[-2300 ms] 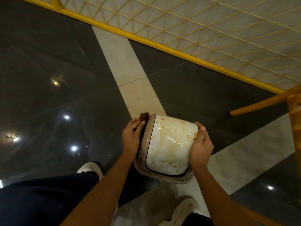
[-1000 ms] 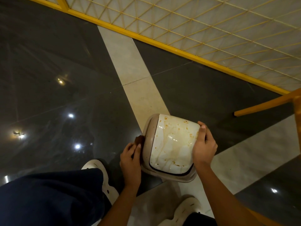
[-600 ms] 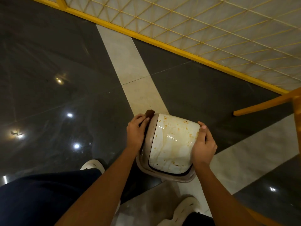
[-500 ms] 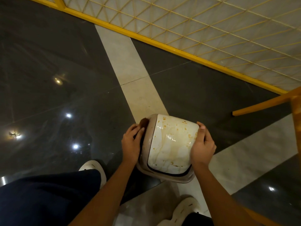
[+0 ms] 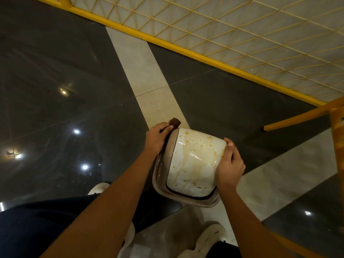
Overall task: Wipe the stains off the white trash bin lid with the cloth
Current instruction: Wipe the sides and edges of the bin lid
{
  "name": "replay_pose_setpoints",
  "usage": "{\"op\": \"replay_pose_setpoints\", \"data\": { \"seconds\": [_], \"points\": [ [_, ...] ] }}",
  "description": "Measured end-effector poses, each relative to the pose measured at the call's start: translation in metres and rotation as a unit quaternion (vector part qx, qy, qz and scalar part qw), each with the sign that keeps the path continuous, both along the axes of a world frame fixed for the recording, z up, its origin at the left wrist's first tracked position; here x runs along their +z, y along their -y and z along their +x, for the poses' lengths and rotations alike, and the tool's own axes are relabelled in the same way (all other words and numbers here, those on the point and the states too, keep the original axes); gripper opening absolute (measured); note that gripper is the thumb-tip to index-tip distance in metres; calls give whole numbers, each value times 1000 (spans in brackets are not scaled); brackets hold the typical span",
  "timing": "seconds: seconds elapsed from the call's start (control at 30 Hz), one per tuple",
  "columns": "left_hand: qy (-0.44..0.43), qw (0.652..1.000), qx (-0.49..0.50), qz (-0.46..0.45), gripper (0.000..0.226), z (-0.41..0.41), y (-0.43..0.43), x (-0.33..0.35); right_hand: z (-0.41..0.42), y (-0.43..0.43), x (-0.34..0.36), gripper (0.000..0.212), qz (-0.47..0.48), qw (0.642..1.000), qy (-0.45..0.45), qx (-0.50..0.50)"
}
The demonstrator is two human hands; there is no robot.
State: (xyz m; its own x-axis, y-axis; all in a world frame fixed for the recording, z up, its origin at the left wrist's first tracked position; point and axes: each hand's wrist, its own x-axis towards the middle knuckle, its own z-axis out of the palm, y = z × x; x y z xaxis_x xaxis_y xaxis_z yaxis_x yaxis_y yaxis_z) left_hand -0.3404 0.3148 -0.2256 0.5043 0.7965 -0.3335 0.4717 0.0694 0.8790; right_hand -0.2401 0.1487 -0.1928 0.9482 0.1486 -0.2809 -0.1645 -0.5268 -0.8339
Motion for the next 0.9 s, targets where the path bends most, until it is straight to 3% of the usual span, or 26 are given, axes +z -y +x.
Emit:
{"op": "replay_pose_setpoints", "data": {
  "seconds": [0.2,0.37,0.47,0.73,0.9],
  "points": [
    [25,994,100,-27,28,-33,36,-11,-1,1,0,37,-2,1000,14,5],
    [15,1000,0,13,49,-20,19,-11,0,-1,0,36,-3,1000,4,-10],
    [-17,998,-49,42,40,-14,8,-13,-1,-2,0,35,1,999,6,-33],
    [15,998,47,32,32,-52,50,-8,-1,0,0,37,-5,1000,12,0],
    [-16,1000,2,10,33,-35,28,-3,-1,0,0,36,-11,1000,16,14]
  ]
}}
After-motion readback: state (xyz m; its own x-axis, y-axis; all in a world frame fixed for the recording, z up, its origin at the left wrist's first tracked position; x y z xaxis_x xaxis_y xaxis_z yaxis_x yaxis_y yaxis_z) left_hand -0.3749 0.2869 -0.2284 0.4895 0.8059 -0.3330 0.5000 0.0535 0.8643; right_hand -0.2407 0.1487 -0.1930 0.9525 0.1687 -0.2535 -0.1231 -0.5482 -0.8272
